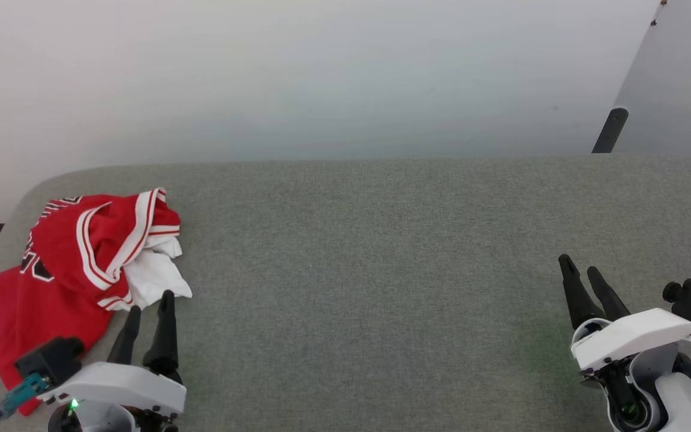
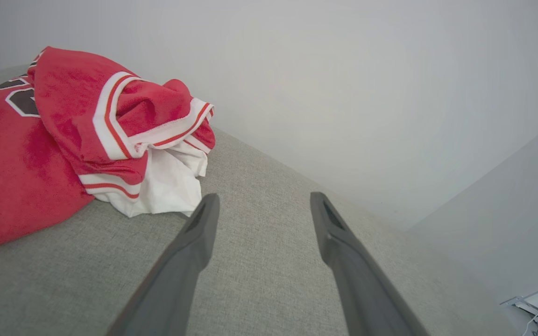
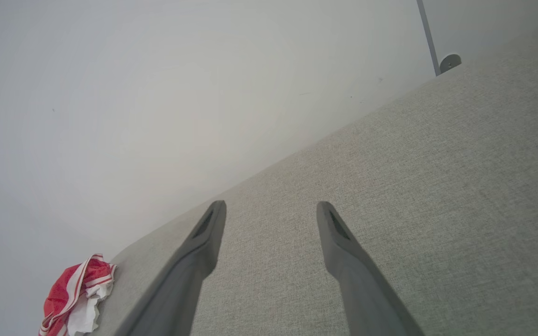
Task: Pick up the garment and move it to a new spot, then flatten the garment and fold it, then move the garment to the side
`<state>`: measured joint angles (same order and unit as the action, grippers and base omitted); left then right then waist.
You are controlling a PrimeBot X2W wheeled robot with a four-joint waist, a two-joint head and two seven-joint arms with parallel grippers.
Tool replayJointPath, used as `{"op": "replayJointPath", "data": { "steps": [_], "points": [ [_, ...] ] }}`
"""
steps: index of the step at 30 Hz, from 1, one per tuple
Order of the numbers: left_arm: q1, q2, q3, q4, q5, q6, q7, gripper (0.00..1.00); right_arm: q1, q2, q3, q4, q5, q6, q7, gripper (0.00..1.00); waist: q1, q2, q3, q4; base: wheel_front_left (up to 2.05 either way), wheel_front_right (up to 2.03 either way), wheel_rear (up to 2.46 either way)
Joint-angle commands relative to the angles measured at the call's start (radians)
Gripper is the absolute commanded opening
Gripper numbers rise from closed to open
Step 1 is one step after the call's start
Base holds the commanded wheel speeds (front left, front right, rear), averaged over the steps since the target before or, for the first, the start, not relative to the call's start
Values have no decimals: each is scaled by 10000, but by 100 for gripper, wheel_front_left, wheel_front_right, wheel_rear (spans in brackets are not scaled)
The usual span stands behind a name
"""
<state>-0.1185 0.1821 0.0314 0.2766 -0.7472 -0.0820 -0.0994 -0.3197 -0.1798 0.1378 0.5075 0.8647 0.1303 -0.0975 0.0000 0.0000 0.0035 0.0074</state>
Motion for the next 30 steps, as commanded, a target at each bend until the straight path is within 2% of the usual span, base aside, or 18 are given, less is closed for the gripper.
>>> {"op": "replayJointPath", "data": {
  "steps": [1,17,30],
  "points": [
    [-238,109,-21,-107,291,-4,-78,100,-280,-83,58,-12,-282,3,-106,100,0,0,-3,2,0,0,0],
    [-311,210,27,-78,2110,-138,-533,100,-743,-262,391,577,-2036,4,-553,100,0,0,-40,-25,0,0,0],
    [-390,275,-118,151,3284,-277,-855,100,-900,-341,150,760,-3355,5,-872,100,0,0,-81,-46,0,0,0]
  ]
}}
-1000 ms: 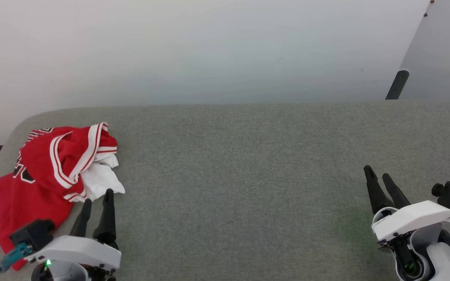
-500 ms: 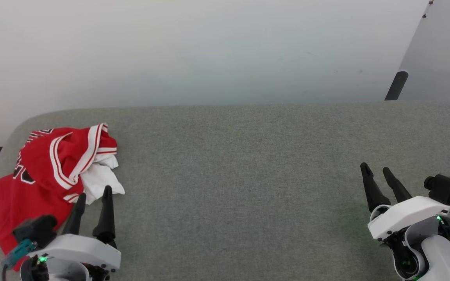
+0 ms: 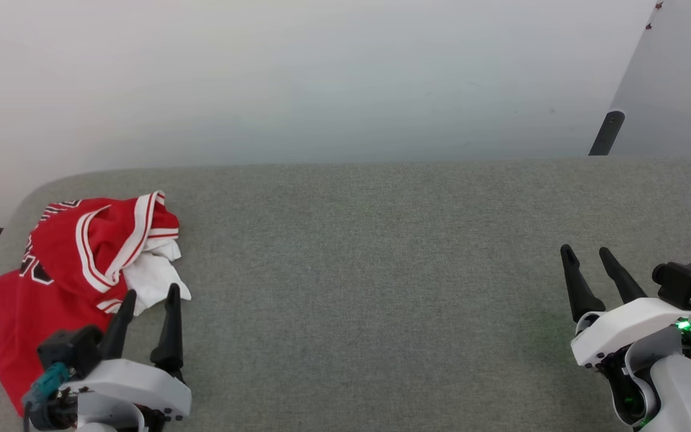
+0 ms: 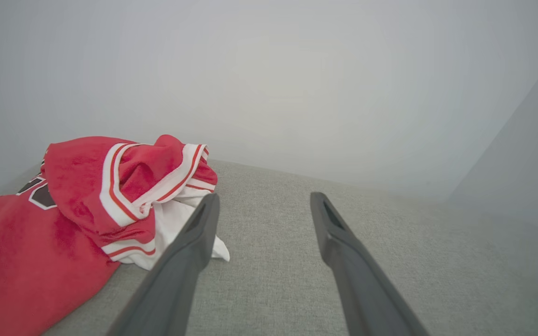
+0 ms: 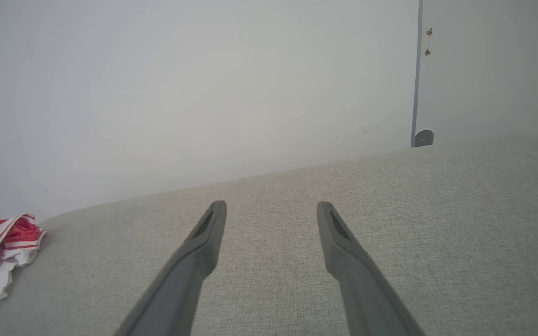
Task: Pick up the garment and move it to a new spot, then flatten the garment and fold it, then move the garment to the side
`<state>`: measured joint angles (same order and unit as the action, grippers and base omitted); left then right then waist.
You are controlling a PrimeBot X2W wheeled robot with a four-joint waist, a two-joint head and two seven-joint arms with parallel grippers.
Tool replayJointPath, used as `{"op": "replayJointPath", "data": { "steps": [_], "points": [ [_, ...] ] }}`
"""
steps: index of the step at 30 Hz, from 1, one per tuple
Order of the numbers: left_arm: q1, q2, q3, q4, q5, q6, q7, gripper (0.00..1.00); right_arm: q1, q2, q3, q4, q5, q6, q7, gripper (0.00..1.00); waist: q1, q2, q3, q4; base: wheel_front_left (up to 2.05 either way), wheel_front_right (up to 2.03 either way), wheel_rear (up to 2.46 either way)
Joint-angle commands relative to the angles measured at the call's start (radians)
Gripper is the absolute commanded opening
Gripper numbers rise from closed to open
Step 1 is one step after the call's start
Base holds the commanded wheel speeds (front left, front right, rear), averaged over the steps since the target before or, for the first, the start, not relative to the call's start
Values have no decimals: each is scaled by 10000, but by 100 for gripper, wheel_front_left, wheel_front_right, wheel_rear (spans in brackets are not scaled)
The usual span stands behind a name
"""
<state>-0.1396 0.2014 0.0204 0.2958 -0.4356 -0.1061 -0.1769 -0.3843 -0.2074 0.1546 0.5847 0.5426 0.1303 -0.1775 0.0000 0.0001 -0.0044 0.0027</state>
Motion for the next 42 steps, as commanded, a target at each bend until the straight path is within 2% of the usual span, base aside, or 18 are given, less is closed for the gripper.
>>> {"op": "replayJointPath", "data": {
  "steps": [1,26,42],
  "points": [
    [-186,84,-17,-17,234,-52,-108,100,-255,-68,-35,0,-255,5,-96,100,0,-1,-4,2,0,0,0],
    [-430,322,-203,525,1524,-247,-626,100,468,270,-712,-527,-1914,7,-628,100,0,-1,-104,-36,0,0,0],
    [-543,595,-537,878,1506,-251,-888,100,444,319,-843,-573,-2478,7,-887,100,0,-1,-122,-53,0,0,0]
  ]
}}
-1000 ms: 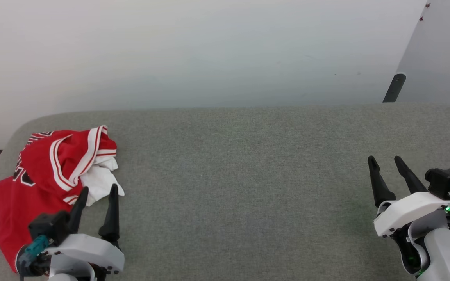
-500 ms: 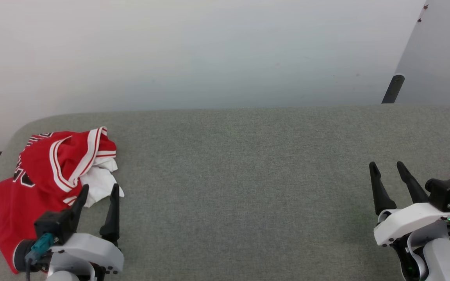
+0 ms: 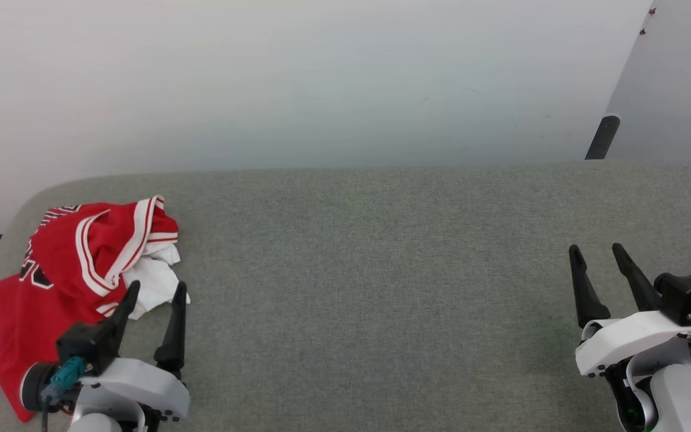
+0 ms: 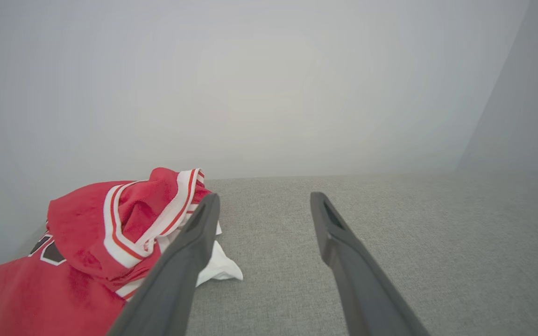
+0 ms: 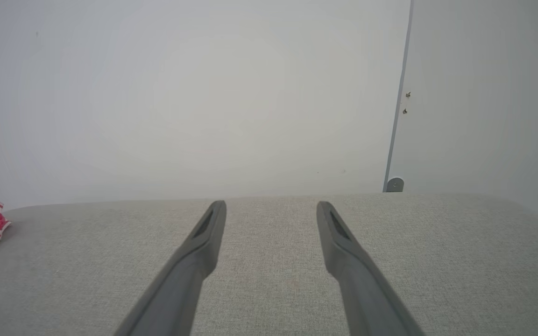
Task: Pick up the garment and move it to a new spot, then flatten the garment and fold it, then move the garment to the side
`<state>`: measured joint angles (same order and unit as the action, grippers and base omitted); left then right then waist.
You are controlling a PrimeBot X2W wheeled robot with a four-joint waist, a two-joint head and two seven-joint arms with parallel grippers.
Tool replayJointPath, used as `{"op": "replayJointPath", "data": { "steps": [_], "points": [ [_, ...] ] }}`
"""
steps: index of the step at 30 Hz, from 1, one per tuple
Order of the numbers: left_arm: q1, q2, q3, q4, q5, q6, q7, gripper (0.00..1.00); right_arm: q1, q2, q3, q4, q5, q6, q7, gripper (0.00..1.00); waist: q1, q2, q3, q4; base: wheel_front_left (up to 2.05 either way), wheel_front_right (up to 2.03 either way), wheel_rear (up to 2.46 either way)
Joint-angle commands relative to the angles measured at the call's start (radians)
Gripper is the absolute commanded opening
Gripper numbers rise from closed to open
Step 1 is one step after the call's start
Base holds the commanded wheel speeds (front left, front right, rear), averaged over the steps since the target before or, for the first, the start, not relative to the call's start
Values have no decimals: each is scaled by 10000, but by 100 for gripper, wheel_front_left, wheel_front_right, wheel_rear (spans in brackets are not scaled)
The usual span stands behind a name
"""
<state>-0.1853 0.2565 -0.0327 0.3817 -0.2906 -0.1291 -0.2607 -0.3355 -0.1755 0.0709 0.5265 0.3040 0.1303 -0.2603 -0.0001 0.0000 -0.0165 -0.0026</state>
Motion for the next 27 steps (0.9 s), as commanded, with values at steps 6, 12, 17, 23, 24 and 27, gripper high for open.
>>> {"op": "replayJointPath", "data": {
  "steps": [6,12,17,23,24,27],
  "points": [
    [-93,104,-136,51,-193,-21,-36,100,-43,57,-159,54,286,7,-60,100,1,0,-38,17,0,0,0],
    [-89,167,-270,114,-458,-21,-36,100,-7,20,-158,118,590,7,-60,100,1,0,-60,69,0,0,0],
    [-171,76,-184,292,-652,-22,-36,100,64,-91,22,212,738,7,-59,100,1,0,-86,369,0,0,0],
    [-103,-53,-103,597,-572,66,-36,100,155,-195,338,307,905,7,-60,100,1,0,-194,1260,0,0,0],
    [-67,-50,-51,614,-560,90,-36,100,140,-193,448,327,924,6,-59,100,1,0,-215,1426,0,0,0],
    [-5,-64,-10,634,-489,134,-36,100,149,-233,604,372,969,6,-59,100,1,0,-277,2065,0,0,0]
  ]
}}
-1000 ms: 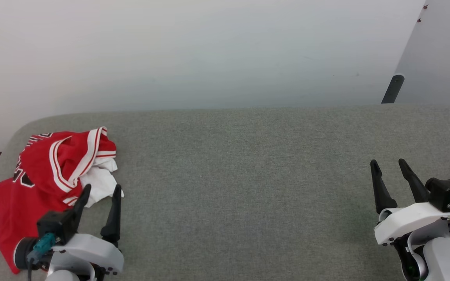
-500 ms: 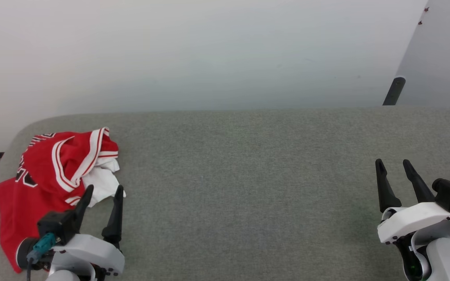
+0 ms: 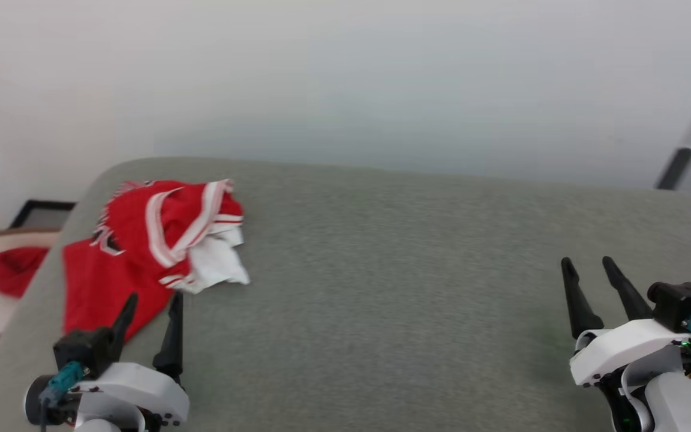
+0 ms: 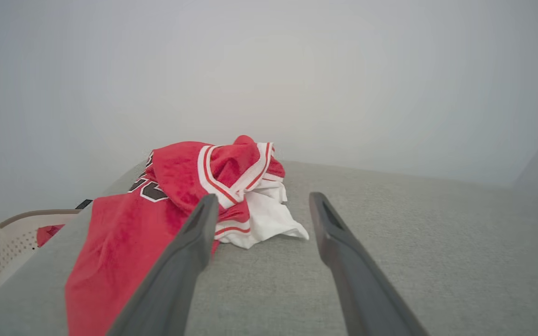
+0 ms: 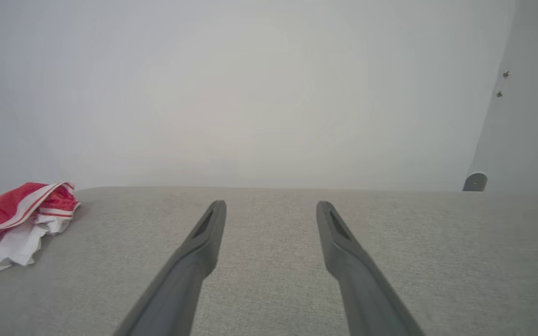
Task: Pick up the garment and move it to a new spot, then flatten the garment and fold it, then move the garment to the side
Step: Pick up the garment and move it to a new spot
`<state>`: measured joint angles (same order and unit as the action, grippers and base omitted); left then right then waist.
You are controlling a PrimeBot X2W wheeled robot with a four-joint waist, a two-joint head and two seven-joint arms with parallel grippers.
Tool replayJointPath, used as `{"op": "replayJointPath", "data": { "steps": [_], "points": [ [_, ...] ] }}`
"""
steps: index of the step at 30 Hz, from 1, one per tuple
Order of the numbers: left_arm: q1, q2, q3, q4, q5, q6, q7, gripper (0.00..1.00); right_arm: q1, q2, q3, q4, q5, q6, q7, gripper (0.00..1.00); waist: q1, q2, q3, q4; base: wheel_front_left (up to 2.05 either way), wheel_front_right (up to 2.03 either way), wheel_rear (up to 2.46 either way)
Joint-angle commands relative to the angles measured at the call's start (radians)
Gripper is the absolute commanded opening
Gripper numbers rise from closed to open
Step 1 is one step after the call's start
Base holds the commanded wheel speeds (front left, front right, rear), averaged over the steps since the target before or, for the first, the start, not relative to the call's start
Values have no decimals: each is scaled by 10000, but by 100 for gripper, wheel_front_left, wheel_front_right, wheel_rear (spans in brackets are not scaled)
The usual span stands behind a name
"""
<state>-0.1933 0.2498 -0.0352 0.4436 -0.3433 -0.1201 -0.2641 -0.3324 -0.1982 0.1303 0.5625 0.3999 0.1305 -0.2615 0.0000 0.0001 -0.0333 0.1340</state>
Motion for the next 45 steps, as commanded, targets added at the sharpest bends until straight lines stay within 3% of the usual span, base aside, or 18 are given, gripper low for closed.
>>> {"op": "replayJointPath", "data": {
  "steps": [1,11,14,24,31,38,45],
  "points": [
    [120,11,70,15,52,75,-2,100,110,3,136,32,39,4,-47,100,0,-1,-133,902,0,0,0],
    [291,-4,113,38,146,228,-2,100,251,-78,641,46,460,4,-47,100,0,-1,-289,3397,0,0,0],
    [499,8,457,-254,-30,353,-2,100,-275,-8,1119,63,432,4,-20,100,0,-1,-11,3639,0,0,0],
    [1546,-403,1692,-1637,-254,774,-2,100,-1855,191,2972,805,910,4,2,100,0,-1,491,3997,0,0,0],
    [1997,-684,2092,-2172,-132,676,-2,100,-2457,101,3787,1288,1476,4,-37,100,0,-1,581,4019,-6,-6,-6],
    [1734,-716,2033,-1968,22,493,-2,100,-2473,-115,4016,1135,1737,4,-45,100,0,-1,639,3945,0,0,0],
    [206,-230,1007,-1099,104,42,342,100,-1795,-289,3379,663,1461,4,-46,100,0,-1,717,3687,0,0,0]
  ]
}}
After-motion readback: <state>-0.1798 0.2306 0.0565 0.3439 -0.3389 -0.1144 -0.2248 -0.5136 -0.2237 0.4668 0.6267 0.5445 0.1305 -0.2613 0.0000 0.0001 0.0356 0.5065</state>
